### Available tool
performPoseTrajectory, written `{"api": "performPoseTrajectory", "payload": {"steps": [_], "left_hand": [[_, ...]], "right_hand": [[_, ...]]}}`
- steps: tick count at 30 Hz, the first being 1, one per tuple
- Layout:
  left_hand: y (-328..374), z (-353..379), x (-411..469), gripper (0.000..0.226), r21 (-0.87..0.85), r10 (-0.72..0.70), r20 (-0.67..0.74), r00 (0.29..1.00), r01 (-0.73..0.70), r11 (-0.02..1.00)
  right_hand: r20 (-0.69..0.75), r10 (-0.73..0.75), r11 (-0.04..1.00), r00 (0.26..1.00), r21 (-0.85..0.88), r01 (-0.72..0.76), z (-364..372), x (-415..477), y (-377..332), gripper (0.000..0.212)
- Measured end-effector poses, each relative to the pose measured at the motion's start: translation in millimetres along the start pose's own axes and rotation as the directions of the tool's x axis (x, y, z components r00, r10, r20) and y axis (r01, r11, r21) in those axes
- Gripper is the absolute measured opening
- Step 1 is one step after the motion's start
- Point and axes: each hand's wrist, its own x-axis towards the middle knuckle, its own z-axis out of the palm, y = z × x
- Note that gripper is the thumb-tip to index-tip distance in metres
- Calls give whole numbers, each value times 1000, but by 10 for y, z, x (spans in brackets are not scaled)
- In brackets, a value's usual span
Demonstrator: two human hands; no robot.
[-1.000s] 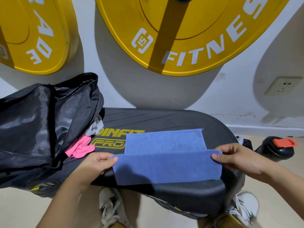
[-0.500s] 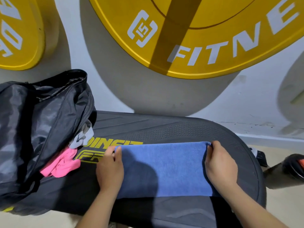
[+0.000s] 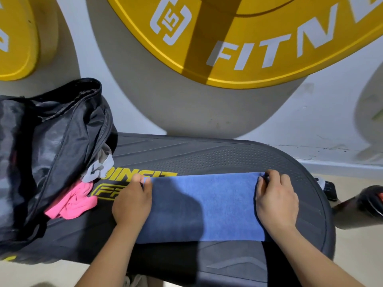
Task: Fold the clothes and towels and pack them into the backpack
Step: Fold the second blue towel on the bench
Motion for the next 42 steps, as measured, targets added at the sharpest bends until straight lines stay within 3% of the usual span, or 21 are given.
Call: {"api": "performPoseTrajectory", "payload": {"steps": [3, 6, 8, 11, 16, 18, 20, 22, 23, 25, 30, 34, 36, 40, 42], "left_hand": [[34, -85, 16, 25, -45, -45, -51, 998, 43, 998], [200, -50, -179, 29, 9, 339, -195, 921, -343, 939], [310, 140, -412, 39, 50, 524, -96, 846, -522, 852], [360, 387, -650, 57, 167, 476, 110, 872, -489, 856], [312, 456, -675, 61, 265, 479, 134, 868, -497, 826], [340, 464, -674, 61, 262, 465, 147, 873, -487, 833], [353, 461, -673, 61, 244, 451, 166, 877, -480, 843], [360, 447, -677, 61, 234, 431, 192, 882, -468, 852], [367, 430, -678, 62, 227, 423, 206, 882, -464, 856], [378, 406, -682, 66, 211, 428, 218, 877, -470, 857], [324, 231, -551, 67, 38, 426, 379, 821, -474, 880], [32, 78, -300, 42, -28, 477, 197, 857, -482, 876], [-77, 47, -168, 40, -40, 509, 110, 854, -508, 860], [-72, -19, 41, 44, -51, 438, 170, 883, -435, 899], [-45, -34, 167, 33, -55, 387, 253, 887, -386, 921]], "right_hand": [[11, 7, 1000, 1000, -7, -6, 12, 12, 19, 25], [15, -6, 1000, 1000, 7, 5, 11, 12, 26, 28], [13, -10, 1000, 1000, 17, 9, 15, 17, 42, 28], [15, -12, 999, 1000, 31, 12, 12, 19, 45, 29], [75, 27, 995, 997, 91, -34, -67, 25, 4, 39], [35, -87, 996, 996, -30, 88, -147, -17, -88, 50], [61, -330, 938, 942, -92, 335, -169, -138, -240, 50], [218, -492, 851, 843, -81, 518, -59, -337, -331, 45], [309, -505, 829, 806, -87, 553, 8, -425, -341, 47], [414, -476, 813, 776, -128, 568, 115, -505, -296, 51], [467, -430, 818, 773, -161, 552, 108, -482, -292, 53], [507, -447, 854, 737, -4, 521, -1, -392, -335, 58], [550, -431, 878, 715, 74, 473, -109, -197, -308, 49], [645, -276, 894, 713, -101, 437, -345, 372, -209, 54], [706, -222, 882, 673, -149, 447, -402, 580, -207, 48]]}}
